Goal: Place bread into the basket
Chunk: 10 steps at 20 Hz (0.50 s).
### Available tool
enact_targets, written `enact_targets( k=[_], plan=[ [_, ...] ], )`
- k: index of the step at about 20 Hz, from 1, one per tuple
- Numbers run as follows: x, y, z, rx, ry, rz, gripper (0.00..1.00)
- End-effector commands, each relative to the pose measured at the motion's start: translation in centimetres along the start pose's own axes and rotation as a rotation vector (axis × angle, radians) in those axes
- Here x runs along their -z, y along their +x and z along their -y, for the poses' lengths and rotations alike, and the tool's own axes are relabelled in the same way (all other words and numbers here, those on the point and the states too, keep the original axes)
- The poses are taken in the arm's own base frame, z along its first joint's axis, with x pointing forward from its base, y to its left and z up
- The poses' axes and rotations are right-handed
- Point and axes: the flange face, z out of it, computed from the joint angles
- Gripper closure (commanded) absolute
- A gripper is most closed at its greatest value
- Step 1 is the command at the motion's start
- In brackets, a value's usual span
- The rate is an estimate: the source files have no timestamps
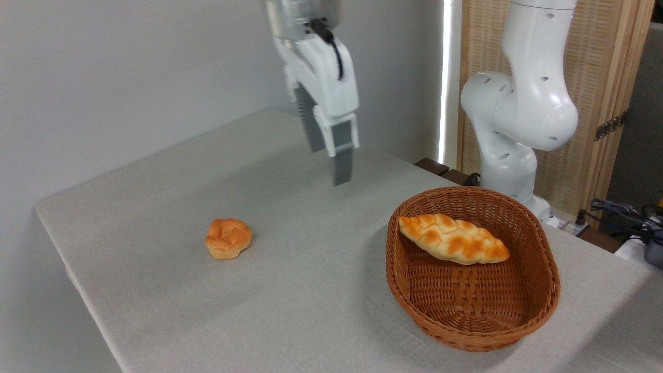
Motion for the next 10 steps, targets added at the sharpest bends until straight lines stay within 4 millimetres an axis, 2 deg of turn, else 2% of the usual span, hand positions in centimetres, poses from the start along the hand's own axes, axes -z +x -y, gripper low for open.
enact_targets(
  k=[1,6,10],
  plan=[
    [1.4,3.6,1.6,0.161,0.076,-0.049,0.00],
    [1.1,5.9,1.7,0.257,0.133,-0.074,0.00],
    [0.5,6.2,2.0,0.301,0.142,-0.052,0.00]
  ],
)
